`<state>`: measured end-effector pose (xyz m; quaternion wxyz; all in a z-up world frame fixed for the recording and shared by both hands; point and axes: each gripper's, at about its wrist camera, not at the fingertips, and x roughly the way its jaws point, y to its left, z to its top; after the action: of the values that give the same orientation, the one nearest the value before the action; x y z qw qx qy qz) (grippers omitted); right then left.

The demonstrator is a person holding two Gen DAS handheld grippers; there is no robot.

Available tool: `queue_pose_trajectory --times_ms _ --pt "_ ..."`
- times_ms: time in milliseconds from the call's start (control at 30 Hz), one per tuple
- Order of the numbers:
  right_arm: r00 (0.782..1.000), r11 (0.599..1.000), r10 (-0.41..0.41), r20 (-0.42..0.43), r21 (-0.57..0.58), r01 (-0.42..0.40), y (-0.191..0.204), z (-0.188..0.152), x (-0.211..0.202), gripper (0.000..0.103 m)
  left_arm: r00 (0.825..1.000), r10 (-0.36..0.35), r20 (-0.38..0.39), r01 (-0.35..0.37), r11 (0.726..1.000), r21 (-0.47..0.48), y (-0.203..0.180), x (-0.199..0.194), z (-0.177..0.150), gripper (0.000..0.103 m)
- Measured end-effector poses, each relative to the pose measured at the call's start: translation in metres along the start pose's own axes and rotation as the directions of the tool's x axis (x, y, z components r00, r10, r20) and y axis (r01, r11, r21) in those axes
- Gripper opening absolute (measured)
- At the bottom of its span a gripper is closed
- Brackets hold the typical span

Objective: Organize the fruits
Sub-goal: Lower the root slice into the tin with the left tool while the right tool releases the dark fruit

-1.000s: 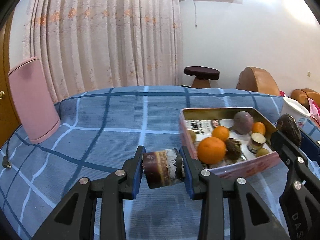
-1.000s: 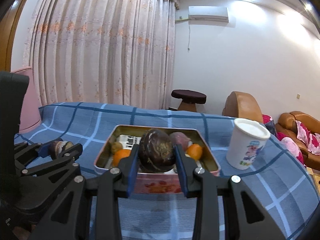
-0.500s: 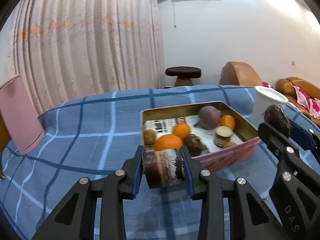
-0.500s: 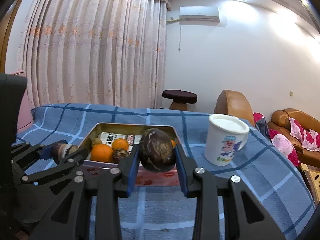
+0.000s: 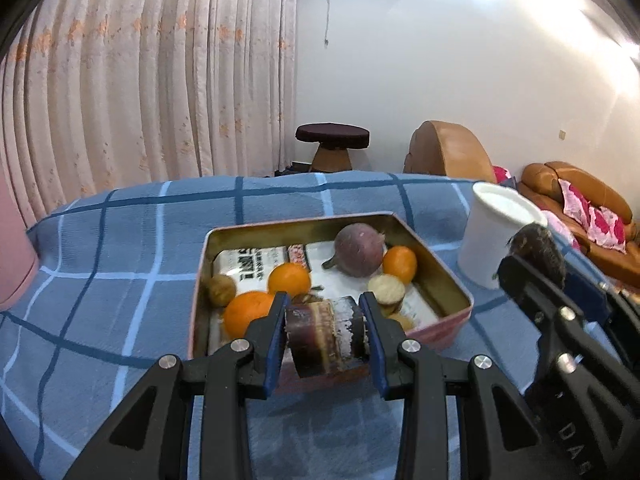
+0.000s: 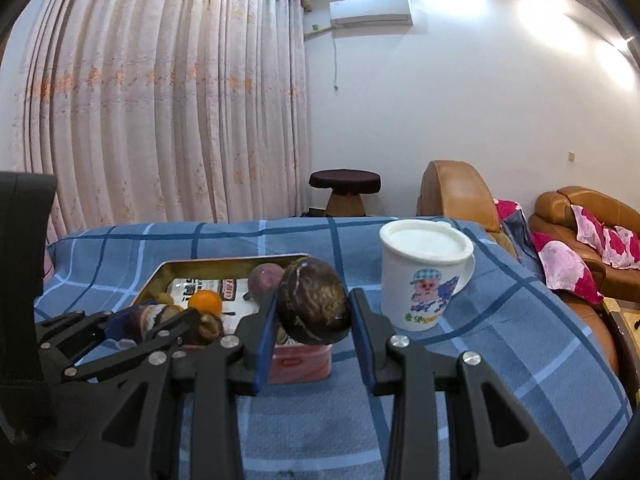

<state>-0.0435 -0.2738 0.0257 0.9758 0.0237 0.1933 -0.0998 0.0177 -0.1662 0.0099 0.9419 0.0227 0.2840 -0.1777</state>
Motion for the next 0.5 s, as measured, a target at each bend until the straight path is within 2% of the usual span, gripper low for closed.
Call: queue_pose_trajectory --times_ms 300,500 --pt "1.000 0.999 -0.018 -0.006 0.043 0.019 -0.011 0.018 0.020 0.037 0.999 -0.015 -0.029 0.014 0.998 -0.056 0.001 0.023 0.023 0.037" --pt "0.999 0.994 0.037 -0.024 0.103 -0.035 -0.007 0.038 0.036 0.037 1.000 -0.001 -0.023 -0.001 0.997 -0.081 0.021 0.032 0.031 0.037"
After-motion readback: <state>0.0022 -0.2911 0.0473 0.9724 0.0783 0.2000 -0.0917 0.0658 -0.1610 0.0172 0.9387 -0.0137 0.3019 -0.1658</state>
